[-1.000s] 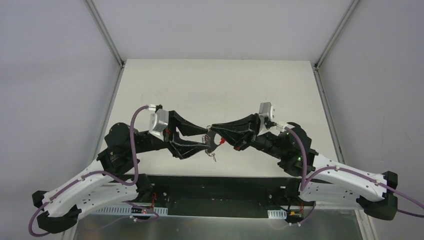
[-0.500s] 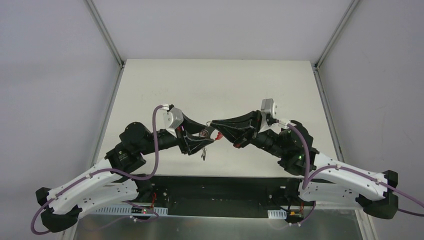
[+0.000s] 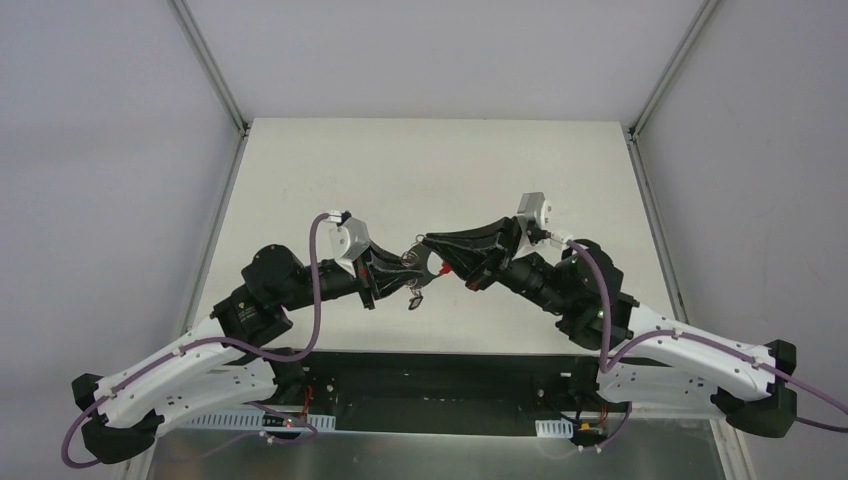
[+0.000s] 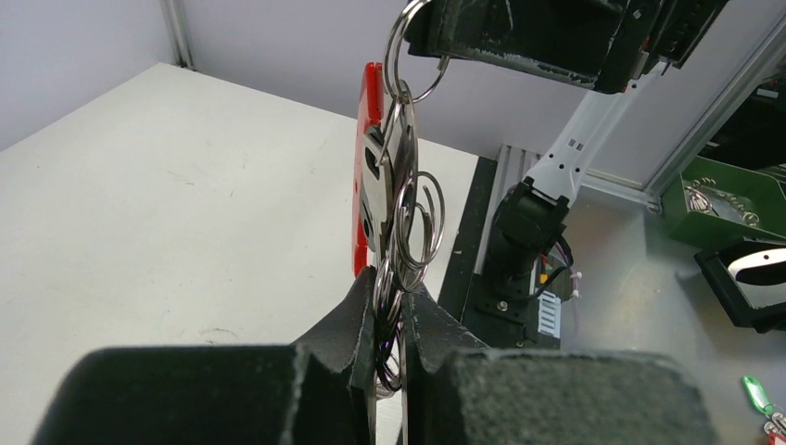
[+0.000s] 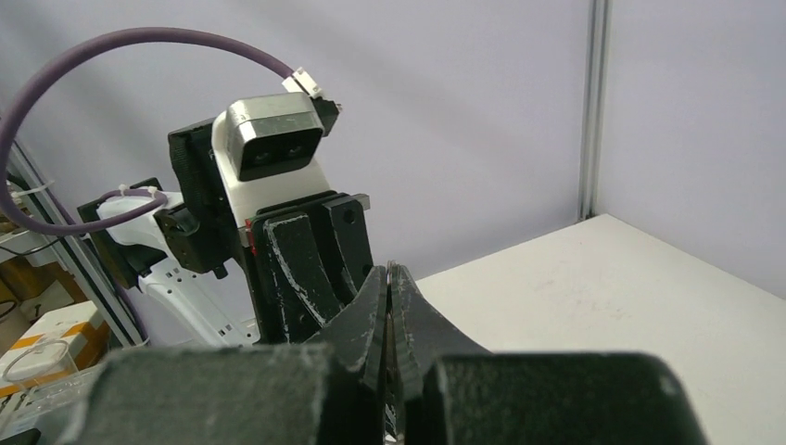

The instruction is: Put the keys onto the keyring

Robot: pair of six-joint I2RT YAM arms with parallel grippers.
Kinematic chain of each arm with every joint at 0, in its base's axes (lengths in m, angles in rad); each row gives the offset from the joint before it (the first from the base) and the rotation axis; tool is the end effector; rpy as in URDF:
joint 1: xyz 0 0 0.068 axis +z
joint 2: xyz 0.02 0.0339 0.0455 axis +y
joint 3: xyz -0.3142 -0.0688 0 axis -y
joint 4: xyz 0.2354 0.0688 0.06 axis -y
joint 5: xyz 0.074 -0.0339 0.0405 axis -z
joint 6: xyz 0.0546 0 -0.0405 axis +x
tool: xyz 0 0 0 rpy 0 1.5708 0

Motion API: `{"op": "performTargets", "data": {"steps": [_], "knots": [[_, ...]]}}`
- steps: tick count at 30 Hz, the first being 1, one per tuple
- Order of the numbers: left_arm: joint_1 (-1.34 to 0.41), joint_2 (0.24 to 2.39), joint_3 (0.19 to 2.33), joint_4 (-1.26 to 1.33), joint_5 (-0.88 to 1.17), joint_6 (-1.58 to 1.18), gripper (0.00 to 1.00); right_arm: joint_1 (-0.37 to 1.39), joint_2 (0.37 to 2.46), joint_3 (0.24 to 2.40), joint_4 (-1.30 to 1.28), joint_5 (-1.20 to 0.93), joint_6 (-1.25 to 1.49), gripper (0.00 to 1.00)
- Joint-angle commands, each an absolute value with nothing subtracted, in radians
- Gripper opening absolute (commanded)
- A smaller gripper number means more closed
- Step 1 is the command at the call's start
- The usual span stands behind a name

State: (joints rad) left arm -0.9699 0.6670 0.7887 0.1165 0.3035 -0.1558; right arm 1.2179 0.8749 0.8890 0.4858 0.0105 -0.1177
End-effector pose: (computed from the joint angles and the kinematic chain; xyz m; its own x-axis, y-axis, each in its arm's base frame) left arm 0.0555 -0.1099 0.4258 -0.0158 -0.2388 -0.9709 0.9605 0.2662 -0.0811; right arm 0.0579 0.1555 0.4796 0.2743 0.4051 -0.8722 -0.9092 0.4046 -0.0981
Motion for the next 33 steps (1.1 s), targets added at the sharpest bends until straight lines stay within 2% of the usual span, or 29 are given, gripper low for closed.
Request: {"op": "performTargets", "data": {"steps": [1, 9, 15, 17, 25, 33], "knots": [[-0.974, 0.657, 0.802, 0.13, 0.262, -0.145, 0.0, 1.225, 0.862, 0.959, 0.488, 0.055, -0.124, 0.0], [-0.974, 0.654, 0.819, 0.105, 0.253, -0.165, 0.0, 1.225, 0.856, 0.982, 0.393, 0.071, -0.134, 0.02], [-0.974, 0.664, 0.854, 0.062, 0.278, -0.192, 0.0, 1.223, 0.834, 0.994, 0.283, 0.142, -0.155, 0.35], [-0.974, 0.669, 0.866, 0.051, 0.305, -0.205, 0.0, 1.224, 0.819, 1.004, 0.225, 0.164, -0.163, 0.42], [-0.975, 0.65, 0.866, 0.057, 0.395, -0.263, 0.0, 1.224, 0.687, 0.993, -0.007, 0.249, -0.171, 0.51], [-0.974, 0.63, 0.87, 0.097, 0.499, -0.329, 0.0, 1.223, 0.639, 1.027, -0.208, 0.043, -0.145, 0.58]]}}
